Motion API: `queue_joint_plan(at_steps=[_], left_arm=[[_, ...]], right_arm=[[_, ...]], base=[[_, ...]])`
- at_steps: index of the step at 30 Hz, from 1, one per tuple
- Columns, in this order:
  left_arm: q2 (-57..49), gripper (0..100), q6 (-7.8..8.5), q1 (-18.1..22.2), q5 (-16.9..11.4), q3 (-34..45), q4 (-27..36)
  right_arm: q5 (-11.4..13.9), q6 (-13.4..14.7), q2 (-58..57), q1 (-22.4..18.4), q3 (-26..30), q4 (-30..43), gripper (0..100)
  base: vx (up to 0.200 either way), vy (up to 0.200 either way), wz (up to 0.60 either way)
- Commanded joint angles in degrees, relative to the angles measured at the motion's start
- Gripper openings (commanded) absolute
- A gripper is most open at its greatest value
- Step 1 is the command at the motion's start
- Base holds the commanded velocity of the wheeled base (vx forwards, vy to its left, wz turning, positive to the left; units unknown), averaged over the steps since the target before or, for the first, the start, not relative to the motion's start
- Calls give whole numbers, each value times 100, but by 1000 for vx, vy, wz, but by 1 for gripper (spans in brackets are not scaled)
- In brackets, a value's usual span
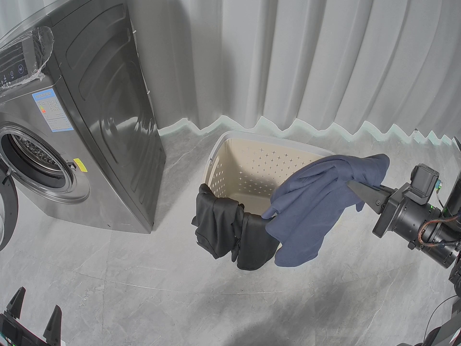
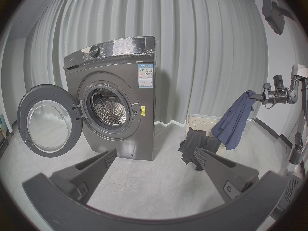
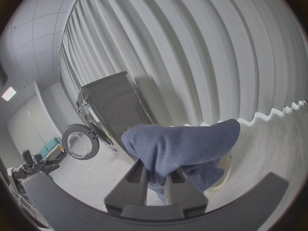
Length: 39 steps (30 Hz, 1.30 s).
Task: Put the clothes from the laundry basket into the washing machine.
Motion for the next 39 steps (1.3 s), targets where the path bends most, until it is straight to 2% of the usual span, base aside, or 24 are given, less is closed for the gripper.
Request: queue_joint_plan(at_steps=[1, 6, 9, 13, 18, 21, 27, 39], left_arm=[[-86, 100, -14, -6, -9, 92, 1], [-86, 100, -6, -6, -9, 92, 1], [-86, 100, -6, -6, -9, 92, 1], [-86, 100, 3, -6, -9, 92, 1], [-68, 100, -6, -6, -9, 92, 1], [-68, 100, 3, -6, -18, 92, 10], [-68, 100, -6, -6, -26, 92, 1], [-42, 100, -6, -23, -35, 92, 10]], right_arm=[[15, -82, 42, 36, -55, -7, 0], [24, -196, 103, 36, -117, -16, 0], [174, -301, 147, 36, -178, -51, 0], [174, -477, 270, 36, -108, -446, 0], [165, -679, 420, 36, -284, -675, 0], [174, -671, 420, 36, -222, -666, 0], [182, -635, 367, 36, -354, -675, 0], [165, -618, 578, 159, -442, -974, 0]], base=[[0, 0, 0], [0, 0, 0], [-200, 0, 0], [-200, 0, 0], [-200, 0, 0], [-200, 0, 0], [0, 0, 0], [0, 200, 0]])
